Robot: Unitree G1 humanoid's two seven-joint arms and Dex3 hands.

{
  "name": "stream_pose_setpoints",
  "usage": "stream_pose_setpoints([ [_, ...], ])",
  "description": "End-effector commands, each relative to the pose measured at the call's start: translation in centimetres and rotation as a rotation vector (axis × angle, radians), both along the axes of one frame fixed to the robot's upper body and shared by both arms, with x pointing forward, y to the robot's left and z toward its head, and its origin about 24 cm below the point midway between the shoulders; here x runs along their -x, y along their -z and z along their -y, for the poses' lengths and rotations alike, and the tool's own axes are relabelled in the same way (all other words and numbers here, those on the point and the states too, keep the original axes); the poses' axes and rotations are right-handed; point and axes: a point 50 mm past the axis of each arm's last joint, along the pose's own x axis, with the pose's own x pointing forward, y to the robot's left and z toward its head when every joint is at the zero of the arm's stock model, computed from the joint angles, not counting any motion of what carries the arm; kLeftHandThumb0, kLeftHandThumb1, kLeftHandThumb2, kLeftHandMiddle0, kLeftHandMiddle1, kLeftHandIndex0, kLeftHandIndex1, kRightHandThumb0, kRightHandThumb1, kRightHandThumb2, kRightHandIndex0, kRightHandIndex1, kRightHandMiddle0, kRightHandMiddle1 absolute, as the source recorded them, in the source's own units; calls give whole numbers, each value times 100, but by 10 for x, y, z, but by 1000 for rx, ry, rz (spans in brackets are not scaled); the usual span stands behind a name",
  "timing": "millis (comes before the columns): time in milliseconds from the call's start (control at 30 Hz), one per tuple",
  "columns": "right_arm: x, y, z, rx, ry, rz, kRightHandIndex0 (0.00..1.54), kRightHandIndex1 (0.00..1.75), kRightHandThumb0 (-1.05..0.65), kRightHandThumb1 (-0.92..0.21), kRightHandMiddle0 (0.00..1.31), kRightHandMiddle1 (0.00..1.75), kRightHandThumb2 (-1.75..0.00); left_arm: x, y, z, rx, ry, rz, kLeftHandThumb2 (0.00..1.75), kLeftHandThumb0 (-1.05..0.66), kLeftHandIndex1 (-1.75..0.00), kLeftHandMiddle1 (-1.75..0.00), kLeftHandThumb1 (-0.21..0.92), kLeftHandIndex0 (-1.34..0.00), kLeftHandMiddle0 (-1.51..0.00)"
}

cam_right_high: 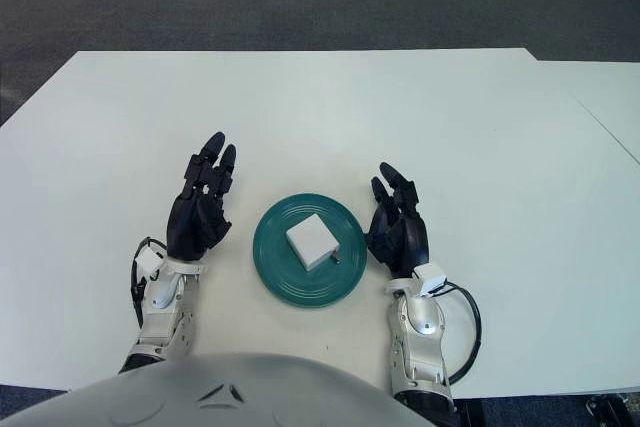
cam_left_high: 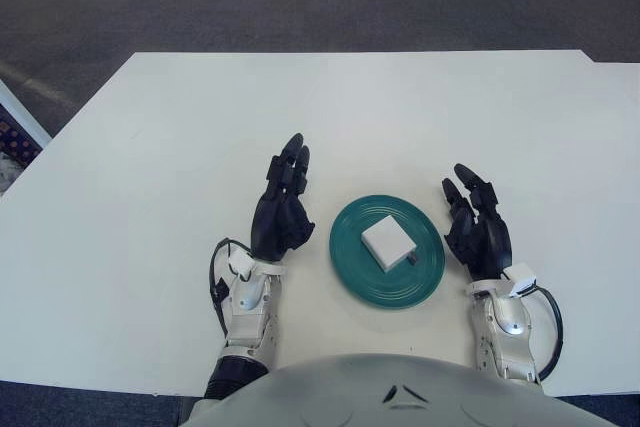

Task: Put the charger into the plate.

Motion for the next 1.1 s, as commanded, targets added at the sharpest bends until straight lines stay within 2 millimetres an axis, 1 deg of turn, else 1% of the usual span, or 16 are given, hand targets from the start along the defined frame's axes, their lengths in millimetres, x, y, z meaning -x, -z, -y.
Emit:
stream_pose_setpoints([
  [0,33,39,0,-44,15,-250,14,0,-83,-92,0,47,-84,55,68,-12,-56,-99,-362,92,-93,-38,0,92,0,-16],
  [300,32,38,0,-38,2,-244,10,0,-82,-92,0,42,-84,55,69,-12,-84,-82,-381,93,-92,-30,0,92,0,-13],
  [400,31,38,-1,-33,-6,-242,9,0,-83,-92,0,38,-84,55,70,-12,-79,-82,-386,94,-92,-28,0,92,0,-12],
  [600,31,37,-1,-28,-18,-243,7,0,-85,-92,0,33,-85,52,73,-16,-96,-65,-402,94,-93,-26,0,92,0,-12],
  [900,32,37,0,-29,-27,-251,5,0,-86,-92,0,28,-84,52,75,-18,-199,-38,-420,95,-98,-25,0,92,0,-12],
  [1067,32,36,0,-31,-28,-254,6,0,-86,-92,0,27,-84,51,75,-20,-217,-45,-460,94,-100,-25,0,92,0,-10],
])
